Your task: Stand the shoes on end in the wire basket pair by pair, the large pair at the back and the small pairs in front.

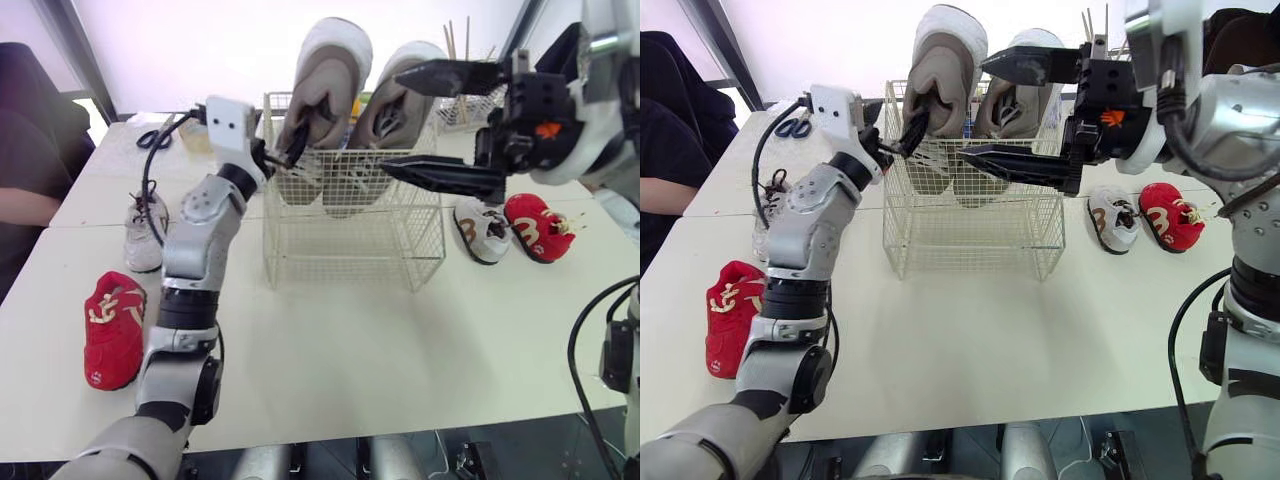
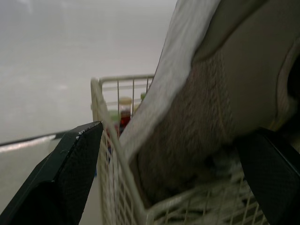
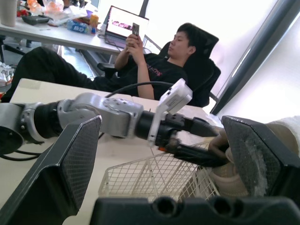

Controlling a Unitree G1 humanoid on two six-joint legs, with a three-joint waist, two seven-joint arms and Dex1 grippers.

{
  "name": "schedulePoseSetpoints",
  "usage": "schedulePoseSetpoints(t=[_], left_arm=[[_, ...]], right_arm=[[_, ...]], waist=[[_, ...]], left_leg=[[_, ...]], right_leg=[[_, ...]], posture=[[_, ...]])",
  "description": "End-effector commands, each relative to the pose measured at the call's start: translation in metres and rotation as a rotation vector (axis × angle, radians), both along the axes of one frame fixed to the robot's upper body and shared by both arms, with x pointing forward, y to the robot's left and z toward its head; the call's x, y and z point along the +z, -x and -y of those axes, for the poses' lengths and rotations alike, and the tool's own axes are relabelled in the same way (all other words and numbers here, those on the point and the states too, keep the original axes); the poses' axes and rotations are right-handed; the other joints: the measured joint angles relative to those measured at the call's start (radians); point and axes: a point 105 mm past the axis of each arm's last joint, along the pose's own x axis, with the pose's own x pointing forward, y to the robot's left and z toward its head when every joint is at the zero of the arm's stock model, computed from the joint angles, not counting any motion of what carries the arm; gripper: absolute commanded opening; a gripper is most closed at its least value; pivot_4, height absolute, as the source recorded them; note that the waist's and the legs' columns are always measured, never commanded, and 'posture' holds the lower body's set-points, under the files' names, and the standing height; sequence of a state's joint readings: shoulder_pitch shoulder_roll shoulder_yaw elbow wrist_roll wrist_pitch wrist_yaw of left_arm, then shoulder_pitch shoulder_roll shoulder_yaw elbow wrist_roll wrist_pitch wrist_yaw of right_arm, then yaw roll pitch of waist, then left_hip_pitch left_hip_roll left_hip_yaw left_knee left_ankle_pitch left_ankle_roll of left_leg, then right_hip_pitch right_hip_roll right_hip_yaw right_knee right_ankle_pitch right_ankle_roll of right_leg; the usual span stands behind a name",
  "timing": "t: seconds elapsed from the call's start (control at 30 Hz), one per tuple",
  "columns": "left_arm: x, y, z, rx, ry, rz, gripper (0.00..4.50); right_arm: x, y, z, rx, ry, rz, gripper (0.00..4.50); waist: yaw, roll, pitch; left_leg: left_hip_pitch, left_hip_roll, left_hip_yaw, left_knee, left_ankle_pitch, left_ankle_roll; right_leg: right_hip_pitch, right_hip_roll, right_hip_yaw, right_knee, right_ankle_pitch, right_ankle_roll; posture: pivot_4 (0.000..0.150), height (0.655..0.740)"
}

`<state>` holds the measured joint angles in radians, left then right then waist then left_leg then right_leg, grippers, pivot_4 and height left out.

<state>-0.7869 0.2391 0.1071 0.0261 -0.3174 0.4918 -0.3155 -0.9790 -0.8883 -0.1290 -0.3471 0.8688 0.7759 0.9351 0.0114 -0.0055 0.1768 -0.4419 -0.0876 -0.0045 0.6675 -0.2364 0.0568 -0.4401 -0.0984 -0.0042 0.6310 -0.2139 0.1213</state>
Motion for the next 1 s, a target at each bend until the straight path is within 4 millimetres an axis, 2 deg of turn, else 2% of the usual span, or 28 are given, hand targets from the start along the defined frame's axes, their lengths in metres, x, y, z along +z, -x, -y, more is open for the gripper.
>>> schedulePoseSetpoints(t=[0.03,0.17,0.23,0.33,0.47,0.6,0.73,0.83,0.9,1.0], left_arm=[[0.008,0.015,-0.011,-0.051,0.003,-0.026,4.49],[0.020,0.037,-0.034,-0.127,-0.018,-0.048,4.49],[0.025,0.053,-0.043,-0.198,-0.050,-0.047,4.49],[0.028,0.074,-0.049,-0.305,-0.093,-0.061,4.49],[0.028,0.096,-0.048,-0.441,-0.141,-0.077,4.49],[0.030,0.106,-0.044,-0.526,-0.126,-0.084,4.49],[0.028,0.115,-0.035,-0.612,-0.130,-0.089,4.49],[0.025,0.118,-0.032,-0.632,-0.148,-0.091,4.49],[0.025,0.119,-0.030,-0.633,-0.150,-0.091,4.49],[0.025,0.119,-0.029,-0.633,-0.149,-0.089,4.49]], right_arm=[[0.012,0.002,0.009,-0.036,-0.016,0.060,4.50],[0.013,-0.017,0.037,-0.231,-0.030,0.058,4.50],[0.007,-0.032,0.059,-0.395,-0.039,0.037,4.50],[-0.014,-0.048,0.092,-0.627,-0.020,-0.029,4.50],[-0.047,-0.065,0.132,-0.914,-0.015,-0.123,4.50],[-0.079,-0.072,0.155,-1.082,-0.032,-0.201,4.50],[-0.135,-0.079,0.171,-1.229,-0.075,-0.342,4.50],[-0.162,-0.081,0.178,-1.288,-0.084,-0.396,4.50],[-0.177,-0.084,0.185,-1.333,-0.100,-0.420,4.50],[-0.189,-0.088,0.193,-1.378,-0.119,-0.425,4.50]], waist=[[0.002,0.000,0.000],[0.001,-0.001,0.000],[0.000,-0.001,0.000],[0.002,0.000,0.000],[0.001,0.000,0.000],[0.001,0.000,0.000],[0.001,0.000,0.000],[0.001,0.000,0.000],[0.001,0.000,0.000],[0.001,0.000,0.000]], left_leg=[[0.000,0.000,0.000,0.000,0.000,0.000],[-0.001,0.000,0.000,0.000,0.000,-0.001],[-0.001,0.000,0.000,0.000,0.000,-0.004],[-0.001,0.000,0.000,-0.002,0.001,-0.006],[-0.001,0.000,0.000,-0.002,0.002,-0.007],[-0.001,0.000,0.000,-0.002,0.002,-0.007],[0.000,0.000,0.000,-0.002,0.003,-0.006],[0.000,0.000,0.000,-0.003,0.004,-0.006],[0.000,0.000,0.000,-0.003,0.004,-0.006],[0.000,0.000,0.000,-0.003,0.004,-0.006]], right_leg=[[0.000,0.000,0.000,0.000,0.000,0.000],[-0.001,0.000,0.000,-0.001,0.000,0.000],[-0.001,0.000,0.000,-0.001,0.000,0.000],[-0.001,0.000,0.000,-0.001,0.000,-0.001],[-0.001,-0.001,0.001,-0.002,-0.001,-0.001],[-0.001,0.000,0.001,-0.002,-0.001,-0.002],[0.000,0.000,0.001,-0.002,-0.001,-0.002],[0.000,0.000,0.001,-0.001,-0.001,-0.002],[0.000,0.000,0.001,-0.001,-0.001,-0.002],[0.000,0.001,0.001,-0.001,-0.001,-0.002]], posture=[[0.150,0.7400],[0.150,0.7400],[0.150,0.7400],[0.150,0.7400],[0.150,0.7400],[0.150,0.7400],[0.150,0.7400],[0.150,0.7400],[0.150,0.7400],[0.150,0.7400]])
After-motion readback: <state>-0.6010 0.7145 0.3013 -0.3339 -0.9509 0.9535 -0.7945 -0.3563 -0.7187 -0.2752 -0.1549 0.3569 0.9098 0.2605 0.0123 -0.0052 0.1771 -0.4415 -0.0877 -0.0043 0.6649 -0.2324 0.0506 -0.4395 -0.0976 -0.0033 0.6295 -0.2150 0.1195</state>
